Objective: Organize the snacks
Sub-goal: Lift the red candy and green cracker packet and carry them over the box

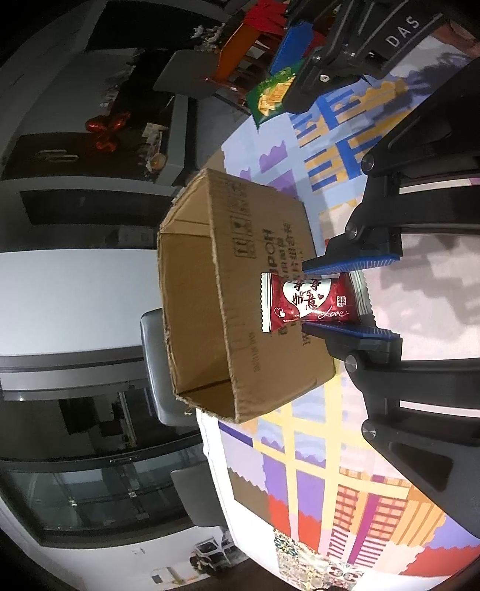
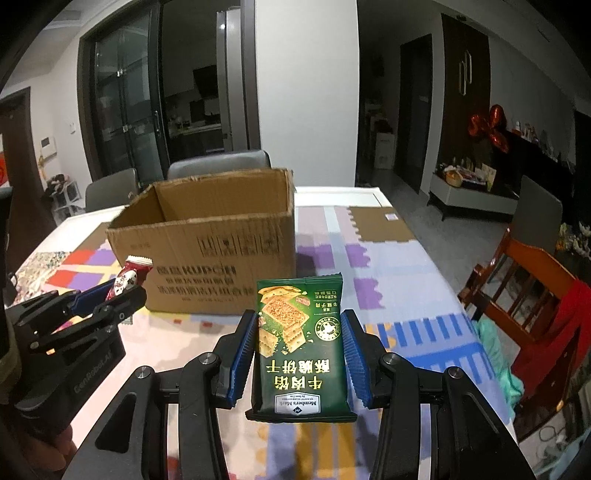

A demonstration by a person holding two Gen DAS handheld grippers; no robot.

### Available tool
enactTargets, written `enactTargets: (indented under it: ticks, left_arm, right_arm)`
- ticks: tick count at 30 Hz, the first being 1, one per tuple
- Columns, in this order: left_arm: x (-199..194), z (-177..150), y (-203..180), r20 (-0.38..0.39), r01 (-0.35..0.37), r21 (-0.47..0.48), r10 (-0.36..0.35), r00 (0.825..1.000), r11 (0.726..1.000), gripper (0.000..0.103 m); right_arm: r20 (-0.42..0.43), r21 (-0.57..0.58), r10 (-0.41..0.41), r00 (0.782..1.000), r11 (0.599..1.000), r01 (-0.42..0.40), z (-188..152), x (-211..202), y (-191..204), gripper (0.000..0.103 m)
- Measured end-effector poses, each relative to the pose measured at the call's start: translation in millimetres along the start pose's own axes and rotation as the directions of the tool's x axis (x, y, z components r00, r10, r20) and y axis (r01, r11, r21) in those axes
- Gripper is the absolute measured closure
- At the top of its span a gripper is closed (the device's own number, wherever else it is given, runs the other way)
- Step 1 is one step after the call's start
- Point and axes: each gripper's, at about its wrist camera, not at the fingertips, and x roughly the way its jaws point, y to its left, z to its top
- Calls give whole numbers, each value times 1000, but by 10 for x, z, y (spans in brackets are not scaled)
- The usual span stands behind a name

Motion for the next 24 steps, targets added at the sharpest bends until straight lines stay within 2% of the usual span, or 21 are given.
enactTargets:
  ticks: [16, 24]
  left_arm:
    - [-246, 266, 174, 53, -26, -18, 27, 998, 999, 77]
    - [-338, 521, 264, 94, -32, -34, 35, 995, 999, 77]
  right_arm:
    - [84, -29, 36, 996, 999, -34, 414, -107, 129, 56]
    - [128, -45, 54, 990, 998, -48, 631, -201, 185, 56]
